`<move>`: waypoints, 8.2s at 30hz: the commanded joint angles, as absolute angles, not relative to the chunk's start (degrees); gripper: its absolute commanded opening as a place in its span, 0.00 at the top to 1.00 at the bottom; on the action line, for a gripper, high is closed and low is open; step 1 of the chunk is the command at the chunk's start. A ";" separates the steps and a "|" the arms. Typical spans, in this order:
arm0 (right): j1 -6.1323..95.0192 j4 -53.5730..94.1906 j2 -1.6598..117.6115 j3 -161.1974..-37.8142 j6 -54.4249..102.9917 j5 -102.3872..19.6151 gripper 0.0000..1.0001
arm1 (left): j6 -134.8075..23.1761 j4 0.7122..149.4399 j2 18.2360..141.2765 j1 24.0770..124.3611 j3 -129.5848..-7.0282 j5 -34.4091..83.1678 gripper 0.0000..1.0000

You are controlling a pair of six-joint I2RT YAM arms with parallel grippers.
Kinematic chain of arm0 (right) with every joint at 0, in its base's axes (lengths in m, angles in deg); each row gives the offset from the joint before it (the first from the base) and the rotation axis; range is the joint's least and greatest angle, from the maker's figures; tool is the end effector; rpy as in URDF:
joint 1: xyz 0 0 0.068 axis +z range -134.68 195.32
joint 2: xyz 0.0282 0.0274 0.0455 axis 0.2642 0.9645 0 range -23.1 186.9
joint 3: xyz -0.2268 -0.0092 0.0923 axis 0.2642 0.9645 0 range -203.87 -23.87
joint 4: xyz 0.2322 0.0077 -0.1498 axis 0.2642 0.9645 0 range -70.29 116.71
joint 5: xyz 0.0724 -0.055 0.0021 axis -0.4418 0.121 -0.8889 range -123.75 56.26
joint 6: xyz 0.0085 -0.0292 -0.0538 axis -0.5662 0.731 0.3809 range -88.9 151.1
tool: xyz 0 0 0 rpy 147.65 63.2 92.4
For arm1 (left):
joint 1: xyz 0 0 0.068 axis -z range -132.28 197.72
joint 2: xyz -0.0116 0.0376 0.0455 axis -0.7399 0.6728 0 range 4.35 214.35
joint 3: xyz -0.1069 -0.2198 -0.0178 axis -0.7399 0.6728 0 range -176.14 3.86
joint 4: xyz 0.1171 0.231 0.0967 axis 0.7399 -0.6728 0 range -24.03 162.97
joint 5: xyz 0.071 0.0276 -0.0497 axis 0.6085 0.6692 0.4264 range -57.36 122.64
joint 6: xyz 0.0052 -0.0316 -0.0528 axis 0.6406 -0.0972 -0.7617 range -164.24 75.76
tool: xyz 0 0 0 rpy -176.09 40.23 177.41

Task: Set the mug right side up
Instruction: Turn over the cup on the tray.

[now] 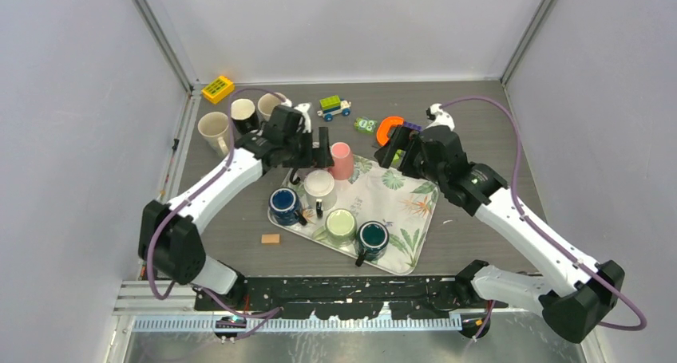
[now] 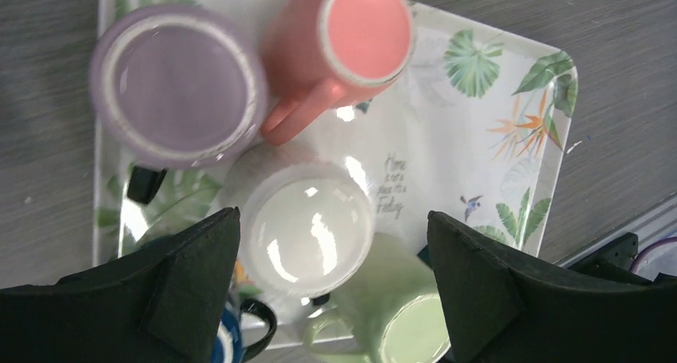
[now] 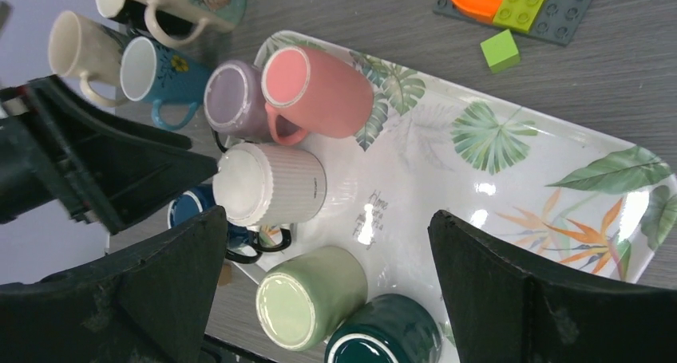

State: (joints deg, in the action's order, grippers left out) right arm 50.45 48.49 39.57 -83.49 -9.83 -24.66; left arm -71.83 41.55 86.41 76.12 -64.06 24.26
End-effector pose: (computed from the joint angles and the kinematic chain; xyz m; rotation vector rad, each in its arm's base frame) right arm 0.2315 0.1538 0.3051 0.2063 2.1716 0.6105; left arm 0.2953 -0.1674 0.2552 0.0906 2.4486 -0.6281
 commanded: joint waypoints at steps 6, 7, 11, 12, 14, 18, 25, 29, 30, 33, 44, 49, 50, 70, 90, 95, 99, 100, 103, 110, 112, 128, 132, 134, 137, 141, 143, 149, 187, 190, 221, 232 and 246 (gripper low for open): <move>50.46 48.89 32.03 -85.42 -10.39 -18.13 0.00 | -69.89 43.58 99.32 79.32 -77.21 25.52 0.11; 50.46 49.19 31.57 -85.48 -10.39 -17.94 0.00 | -69.64 43.35 100.45 79.34 -77.97 25.52 0.11; 50.47 49.76 29.82 -85.07 -10.28 -16.85 0.00 | -68.28 42.40 104.43 79.99 -80.72 25.17 0.11; 50.47 49.95 29.43 -85.05 -10.30 -16.72 0.00 | -68.08 42.11 105.29 80.24 -81.33 25.05 0.11; 50.43 50.21 29.03 -84.99 -10.29 -16.69 0.00 | -68.03 41.97 106.81 80.64 -82.22 24.76 0.11; 50.46 50.78 28.35 -85.04 -10.39 -16.87 0.00 | -68.50 41.80 109.09 82.26 -83.46 23.90 0.11; 50.45 51.39 27.69 -84.28 -10.55 -17.08 0.00 | -70.40 42.53 110.98 85.23 -84.32 22.45 0.11; 50.47 51.43 27.76 -84.17 -10.55 -17.22 0.00 | -72.07 43.18 111.50 87.28 -84.75 21.32 0.11; 50.43 51.44 27.78 -84.09 -10.56 -17.18 0.00 | -72.43 43.54 111.50 87.80 -84.69 21.15 0.11; 50.40 51.53 27.78 -83.70 -10.59 -17.14 0.00 | -73.52 44.31 111.32 89.42 -84.52 20.65 0.11; 50.46 51.40 29.66 -83.26 -10.91 -17.30 0.00 | -74.48 45.06 110.83 92.82 -84.10 19.51 0.10; 50.42 51.36 31.38 -83.64 -11.04 -17.98 0.00 | -74.20 42.22 107.07 92.81 -83.45 24.59 0.10; 50.44 51.32 31.57 -83.64 -11.08 -18.05 0.00 | -73.89 41.52 106.07 92.83 -83.27 25.97 0.09; 50.39 45.87 36.60 -81.51 -9.44 -14.04 0.00 | -67.98 35.96 82.21 86.28 -73.90 40.58 0.00; 56.95 54.47 68.09 -98.42 -7.52 -17.42 0.02 | -66.78 37.05 73.89 84.31 -63.38 43.55 0.00; 57.97 55.08 71.91 -99.97 -6.79 -17.47 0.05 | -68.45 37.64 72.30 84.23 -61.53 43.17 0.00; 57.98 54.83 73.79 -100.23 -6.19 -17.57 0.08 | -69.45 37.82 71.44 84.14 -60.81 41.98 0.00; 57.96 54.72 74.23 -100.35 -5.93 -17.65 0.09 | -69.69 37.75 71.29 84.09 -60.77 41.65 0.00; 58.00 55.15 75.75 -101.23 -5.20 -18.06 0.12 | -70.51 37.54 71.02 83.77 -60.61 40.62 0.00; 57.98 56.07 78.45 -103.13 -3.44 -18.12 0.20 | -71.91 37.38 69.62 83.56 -59.68 40.04 0.00; 57.94 56.47 79.23 -103.93 -2.94 -18.21 0.26 | -72.24 37.30 69.21 83.42 -59.46 40.02 0.00; 57.95 59.21 82.54 -106.57 -2.01 -18.00 0.67 | -75.04 35.92 67.66 82.93 -59.02 39.54 0.00; 58.01 59.59 81.78 -106.81 -2.04 -17.80 0.85 | -75.95 36.77 67.96 82.47 -58.28 38.09 0.00; 57.98 59.62 81.03 -107.01 -2.04 -17.24 0.97 | -76.60 37.34 68.21 81.77 -57.84 36.26 0.00; 57.96 59.58 79.68 -107.21 -1.96 -16.72 0.99 | -78.00 38.90 68.61 80.40 -57.21 32.12 0.00; 57.80 58.40 76.69 -107.04 -1.95 -16.73 1.00 | -79.68 40.41 69.21 78.96 -57.14 27.02 0.00; 57.51 57.42 74.68 -106.81 -2.10 -17.21 0.99 | -80.67 41.29 69.22 78.31 -57.29 24.88 0.00; 55.77 53.86 67.72 -106.65 -3.48 -21.06 0.99 | -84.54 44.88 69.05 76.31 -57.85 17.44 0.00; 49.10 2.04 48.65 -86.66 -34.42 -50.00 0.99 | -123.85 92.41 75.37 69.26 -48.69 -7.21 0.30; 49.12 1.02 48.69 -86.34 -35.08 -50.53 0.99 | -124.69 93.79 75.45 69.17 -48.45 -7.21 0.31; 49.14 -9.88 52.48 -83.20 -41.98 -58.13 0.99 | -131.97 104.74 76.42 68.22 -46.99 -8.37 0.99; 49.11 2.88 49.23 -84.44 -34.25 -54.51 0.07 | -123.42 95.17 73.74 68.20 -49.19 -7.39 1.00; 49.15 31.00 40.95 -88.67 -15.45 -39.83 0.00 | -90.65 42.91 62.41 68.20 -61.17 21.94 0.99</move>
State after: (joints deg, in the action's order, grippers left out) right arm 49.01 23.72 43.33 -85.63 -22.75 -45.84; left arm -103.44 55.98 68.64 68.52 -55.12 8.13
